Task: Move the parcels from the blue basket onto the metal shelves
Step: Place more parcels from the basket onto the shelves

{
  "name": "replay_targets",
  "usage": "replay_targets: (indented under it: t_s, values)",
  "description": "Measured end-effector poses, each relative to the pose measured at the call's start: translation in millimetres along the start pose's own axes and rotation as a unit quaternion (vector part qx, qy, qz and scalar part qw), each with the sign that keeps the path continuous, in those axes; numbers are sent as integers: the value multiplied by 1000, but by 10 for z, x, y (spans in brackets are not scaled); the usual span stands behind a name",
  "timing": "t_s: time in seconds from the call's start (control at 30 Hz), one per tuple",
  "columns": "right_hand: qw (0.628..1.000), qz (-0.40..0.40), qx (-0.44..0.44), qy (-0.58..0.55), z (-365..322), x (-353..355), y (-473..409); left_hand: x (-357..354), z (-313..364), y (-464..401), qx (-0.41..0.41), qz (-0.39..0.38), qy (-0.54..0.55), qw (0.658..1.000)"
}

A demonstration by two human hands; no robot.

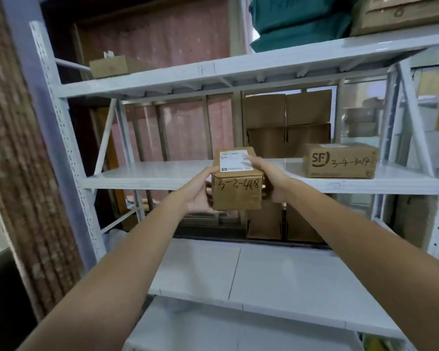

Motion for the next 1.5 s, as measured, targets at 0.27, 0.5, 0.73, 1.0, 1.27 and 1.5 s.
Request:
replay_targets:
  t_s: [0.27, 0.5, 0.73, 1.0, 1.27, 1.5]
  values:
    - [995, 15, 52, 82, -297, -594, -431, 700, 563, -235, -38, -40, -25, 998]
    - [989, 88, 83, 83, -345, -507, -1114, 758, 865, -761, -68, -55, -268, 959]
    - [979, 121, 73, 148, -296, -133, -1877, 1111, 1011, -1639, -116, -2, -294, 949]
    - [971, 126, 64, 190, -47, 119, -2556, 1352, 904, -2382, -127, -26, -307, 943]
    - [968, 137, 19, 210, 172, 222, -2792, 1519, 782, -2789, -109, -64, -340, 932]
    - [959, 145, -13, 244, 183, 207, -2769, 1559, 753, -2843, -106, -102, -350, 925]
Point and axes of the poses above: each hand's wrist, its own y-axis away from the middle knuckle, its own x-axis out of the back of the hand, z = x × y, the point moved 3 cm from there along -y, towards the middle knuckle, and after that the axes turned 6 degrees about y, right-handed, at the moved point
